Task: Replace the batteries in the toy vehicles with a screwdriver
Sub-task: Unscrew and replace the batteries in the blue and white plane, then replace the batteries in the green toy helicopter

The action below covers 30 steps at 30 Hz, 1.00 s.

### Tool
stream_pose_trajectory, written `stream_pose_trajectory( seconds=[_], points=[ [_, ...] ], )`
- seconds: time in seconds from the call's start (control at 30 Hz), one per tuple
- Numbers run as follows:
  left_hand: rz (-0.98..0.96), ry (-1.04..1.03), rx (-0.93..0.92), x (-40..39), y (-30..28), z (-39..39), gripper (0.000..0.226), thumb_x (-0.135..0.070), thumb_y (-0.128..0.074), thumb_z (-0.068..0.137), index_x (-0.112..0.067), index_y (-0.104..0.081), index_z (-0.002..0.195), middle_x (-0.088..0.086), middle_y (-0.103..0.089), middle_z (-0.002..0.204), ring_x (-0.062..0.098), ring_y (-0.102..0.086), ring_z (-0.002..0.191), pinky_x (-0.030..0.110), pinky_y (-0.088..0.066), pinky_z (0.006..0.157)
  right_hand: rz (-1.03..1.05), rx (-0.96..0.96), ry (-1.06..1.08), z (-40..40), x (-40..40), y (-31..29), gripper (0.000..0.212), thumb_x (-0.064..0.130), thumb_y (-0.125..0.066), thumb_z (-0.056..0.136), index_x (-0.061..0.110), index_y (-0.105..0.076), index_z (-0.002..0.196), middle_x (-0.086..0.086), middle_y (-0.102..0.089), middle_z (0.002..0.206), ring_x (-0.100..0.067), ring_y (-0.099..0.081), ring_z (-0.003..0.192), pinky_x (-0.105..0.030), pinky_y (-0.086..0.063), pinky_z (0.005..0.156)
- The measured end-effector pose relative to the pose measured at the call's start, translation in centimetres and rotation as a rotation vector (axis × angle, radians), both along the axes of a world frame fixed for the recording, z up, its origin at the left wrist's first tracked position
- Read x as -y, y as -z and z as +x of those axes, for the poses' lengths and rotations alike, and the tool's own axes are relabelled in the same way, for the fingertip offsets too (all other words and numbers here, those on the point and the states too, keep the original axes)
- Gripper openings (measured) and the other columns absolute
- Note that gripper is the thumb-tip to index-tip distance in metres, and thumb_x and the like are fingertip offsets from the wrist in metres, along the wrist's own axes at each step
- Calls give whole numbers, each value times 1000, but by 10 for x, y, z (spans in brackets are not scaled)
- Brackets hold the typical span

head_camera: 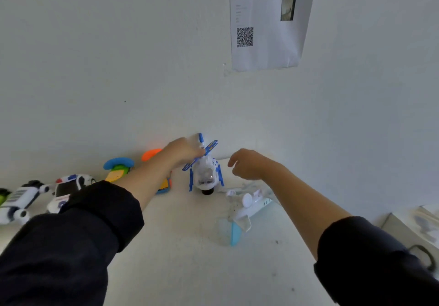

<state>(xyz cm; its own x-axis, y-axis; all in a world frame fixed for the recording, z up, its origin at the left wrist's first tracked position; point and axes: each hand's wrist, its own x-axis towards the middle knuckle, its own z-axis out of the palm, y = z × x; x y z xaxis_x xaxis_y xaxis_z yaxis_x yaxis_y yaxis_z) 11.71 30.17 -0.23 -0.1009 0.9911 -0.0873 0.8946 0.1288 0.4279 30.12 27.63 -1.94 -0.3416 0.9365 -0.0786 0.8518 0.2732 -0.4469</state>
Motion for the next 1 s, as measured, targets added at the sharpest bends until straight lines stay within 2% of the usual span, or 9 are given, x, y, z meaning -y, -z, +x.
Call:
stream_pose_trajectory(
  seconds=[0.17,0.27,0.43,0.57,0.63,0.77,0.87,0.93,1.0],
  points=[
    [54,-62,-96,51,6,-60,17,-35,-60,85,-23,-49,80,0,-47,74,22,-50,73,27,-34,57,21,-100,-131,-66,16,-5,32,12,-45,88,19,-63,114,-6,-62,115,-24,-58,101,-33,-48,89],
    [74,-100,-152,83,12,-100,17,-32,-60,86,-16,-59,86,4,-54,87,20,-53,78,27,-36,61,41,-117,-157,-108,29,-2,24,27,-48,84,37,-64,99,3,-65,107,-19,-59,96,-27,-48,82],
    [95,-229,-155,146,2,-183,19,-34,-60,86,-18,-59,75,1,-54,71,15,-48,62,25,-30,51,-55,-51,-361,-188,66,3,29,17,-51,93,7,-62,118,-11,-59,121,-26,-54,112,-33,-45,93],
    [134,-338,-162,193,-13,-258,19,-33,-62,86,-15,-65,91,0,-57,90,22,-58,88,30,-40,69,-161,68,-418,-253,91,16,32,19,-50,94,9,-60,122,-11,-59,124,-27,-54,115,-31,-43,93],
    [144,-394,-148,220,-16,-301,18,-32,-61,87,-15,-65,93,1,-60,93,23,-59,90,31,-43,71,-168,87,-427,-289,104,23,32,18,-49,94,7,-59,123,-12,-59,125,-27,-54,116,-31,-43,94],
    [192,-476,-89,262,-7,-384,16,-27,-62,85,-12,-67,88,7,-66,94,22,-59,80,30,-44,68,-130,65,-344,-341,121,44,36,20,-44,97,4,-55,127,-14,-52,133,-28,-49,121,-33,-40,99],
    [213,-558,-123,290,8,-451,9,-27,-63,85,-17,-64,86,7,-66,103,26,-60,93,31,-45,77,-154,32,-149,-378,128,73,48,35,-40,100,8,-38,140,-13,-41,144,-28,-40,130,-35,-33,106],
    [242,-637,-141,308,19,-495,10,-22,-62,85,-18,-63,94,10,-64,110,29,-57,101,31,-45,81,-189,53,-4,-402,130,92,53,42,-34,98,10,-33,140,-14,-42,142,-32,-42,127,-41,-35,105],
    [229,-737,-202,320,30,-538,33,-25,-62,84,-17,-58,116,12,-57,119,33,-53,107,37,-46,88,-207,83,131,-419,134,104,56,49,-31,94,15,-31,139,-16,-42,139,-36,-42,123,-49,-35,103]
  ],
)
